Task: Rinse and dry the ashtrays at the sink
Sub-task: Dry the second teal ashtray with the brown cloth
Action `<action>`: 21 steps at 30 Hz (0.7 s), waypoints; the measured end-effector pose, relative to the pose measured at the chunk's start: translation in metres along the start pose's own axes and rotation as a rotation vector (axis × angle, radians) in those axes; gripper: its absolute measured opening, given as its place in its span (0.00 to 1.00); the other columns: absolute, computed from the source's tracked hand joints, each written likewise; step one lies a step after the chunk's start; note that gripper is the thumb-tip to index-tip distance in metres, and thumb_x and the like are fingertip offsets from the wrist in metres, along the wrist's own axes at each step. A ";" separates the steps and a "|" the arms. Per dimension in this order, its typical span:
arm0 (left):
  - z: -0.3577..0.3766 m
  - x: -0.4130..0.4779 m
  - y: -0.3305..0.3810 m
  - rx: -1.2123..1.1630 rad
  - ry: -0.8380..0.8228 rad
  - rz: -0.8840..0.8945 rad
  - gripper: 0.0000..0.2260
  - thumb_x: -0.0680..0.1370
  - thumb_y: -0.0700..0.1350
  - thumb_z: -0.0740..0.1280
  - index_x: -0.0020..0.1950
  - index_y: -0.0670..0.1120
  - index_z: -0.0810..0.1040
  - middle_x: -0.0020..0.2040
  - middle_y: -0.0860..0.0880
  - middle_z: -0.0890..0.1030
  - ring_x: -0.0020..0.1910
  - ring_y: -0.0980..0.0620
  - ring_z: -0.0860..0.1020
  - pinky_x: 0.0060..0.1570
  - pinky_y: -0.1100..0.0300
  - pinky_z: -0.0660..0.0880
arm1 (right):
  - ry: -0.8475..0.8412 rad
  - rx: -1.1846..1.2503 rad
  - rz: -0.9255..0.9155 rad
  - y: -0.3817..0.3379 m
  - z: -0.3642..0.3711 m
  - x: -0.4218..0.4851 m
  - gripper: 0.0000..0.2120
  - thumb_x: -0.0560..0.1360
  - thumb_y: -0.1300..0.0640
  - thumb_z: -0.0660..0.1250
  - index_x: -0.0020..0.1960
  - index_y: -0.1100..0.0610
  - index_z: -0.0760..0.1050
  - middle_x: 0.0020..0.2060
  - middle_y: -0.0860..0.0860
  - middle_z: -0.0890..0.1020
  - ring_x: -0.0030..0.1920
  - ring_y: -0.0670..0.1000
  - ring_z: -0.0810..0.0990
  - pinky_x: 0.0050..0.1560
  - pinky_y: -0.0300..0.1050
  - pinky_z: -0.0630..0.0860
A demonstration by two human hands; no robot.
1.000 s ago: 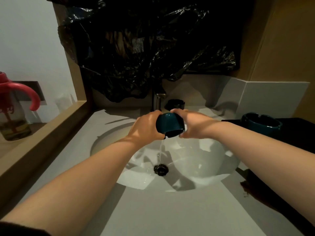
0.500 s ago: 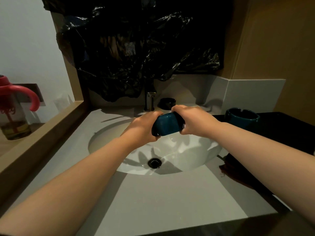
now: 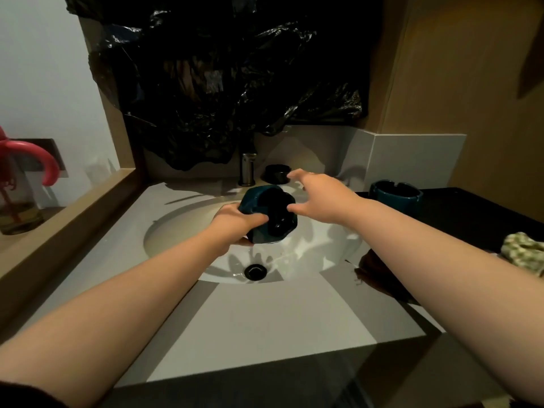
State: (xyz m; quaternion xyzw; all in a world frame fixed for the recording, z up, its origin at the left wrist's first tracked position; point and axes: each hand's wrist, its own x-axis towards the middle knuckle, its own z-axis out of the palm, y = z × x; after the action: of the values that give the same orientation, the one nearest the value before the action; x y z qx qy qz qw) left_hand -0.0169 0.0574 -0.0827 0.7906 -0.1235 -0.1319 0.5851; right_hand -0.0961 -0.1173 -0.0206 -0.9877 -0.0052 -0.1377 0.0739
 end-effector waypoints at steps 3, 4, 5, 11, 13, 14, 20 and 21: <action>0.005 -0.004 -0.001 -0.239 -0.052 -0.180 0.19 0.74 0.48 0.72 0.60 0.40 0.74 0.50 0.42 0.81 0.44 0.45 0.83 0.38 0.54 0.83 | 0.009 -0.067 0.108 0.016 -0.009 -0.024 0.22 0.78 0.48 0.61 0.70 0.54 0.66 0.63 0.54 0.76 0.58 0.56 0.76 0.55 0.52 0.75; 0.007 -0.006 -0.002 -0.275 -0.053 -0.207 0.19 0.74 0.48 0.72 0.60 0.40 0.74 0.51 0.41 0.80 0.44 0.44 0.83 0.36 0.54 0.83 | 0.021 -0.085 0.144 0.021 -0.011 -0.034 0.20 0.79 0.47 0.59 0.68 0.55 0.68 0.60 0.54 0.77 0.56 0.56 0.77 0.54 0.53 0.76; 0.008 -0.007 -0.003 -0.290 -0.053 -0.220 0.19 0.74 0.48 0.72 0.59 0.40 0.73 0.52 0.41 0.80 0.44 0.43 0.83 0.35 0.54 0.83 | 0.042 -0.093 0.176 0.027 -0.012 -0.044 0.19 0.79 0.47 0.58 0.65 0.56 0.71 0.56 0.54 0.79 0.53 0.56 0.78 0.52 0.53 0.76; 0.006 -0.007 -0.002 -0.310 -0.045 -0.210 0.19 0.75 0.49 0.71 0.61 0.43 0.72 0.56 0.41 0.78 0.47 0.43 0.82 0.37 0.53 0.83 | 0.043 -0.150 0.352 0.048 -0.011 -0.111 0.27 0.76 0.34 0.53 0.61 0.54 0.73 0.48 0.50 0.80 0.44 0.51 0.78 0.44 0.51 0.79; 0.004 -0.008 -0.001 -0.324 -0.038 -0.208 0.19 0.75 0.49 0.71 0.61 0.42 0.71 0.57 0.41 0.78 0.48 0.43 0.81 0.37 0.52 0.83 | -0.023 -0.185 0.408 0.051 -0.010 -0.127 0.32 0.72 0.29 0.53 0.63 0.52 0.70 0.52 0.50 0.79 0.48 0.51 0.78 0.46 0.50 0.80; 0.003 -0.008 0.000 -0.326 -0.035 -0.208 0.19 0.75 0.49 0.71 0.61 0.42 0.71 0.58 0.40 0.77 0.48 0.42 0.81 0.36 0.52 0.83 | -0.049 -0.186 0.426 0.050 -0.010 -0.134 0.33 0.71 0.28 0.55 0.64 0.52 0.69 0.54 0.50 0.78 0.50 0.51 0.77 0.47 0.50 0.79; 0.005 -0.011 -0.001 -0.248 -0.042 -0.195 0.17 0.75 0.49 0.71 0.59 0.41 0.73 0.53 0.41 0.79 0.42 0.43 0.82 0.32 0.54 0.82 | -0.077 -0.145 0.376 0.045 -0.001 -0.156 0.24 0.71 0.37 0.67 0.60 0.52 0.73 0.51 0.48 0.76 0.51 0.49 0.73 0.49 0.46 0.77; 0.006 -0.011 -0.001 -0.249 -0.047 -0.190 0.17 0.75 0.49 0.71 0.58 0.42 0.73 0.52 0.41 0.79 0.42 0.43 0.82 0.33 0.53 0.82 | -0.045 -0.119 0.373 0.044 0.001 -0.158 0.21 0.71 0.39 0.67 0.58 0.51 0.74 0.50 0.48 0.77 0.50 0.49 0.74 0.48 0.46 0.77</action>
State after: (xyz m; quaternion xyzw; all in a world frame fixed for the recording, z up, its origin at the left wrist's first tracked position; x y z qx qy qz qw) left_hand -0.0294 0.0563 -0.0847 0.7167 -0.0443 -0.2193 0.6605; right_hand -0.2464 -0.1592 -0.0715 -0.9770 0.1843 -0.0995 0.0397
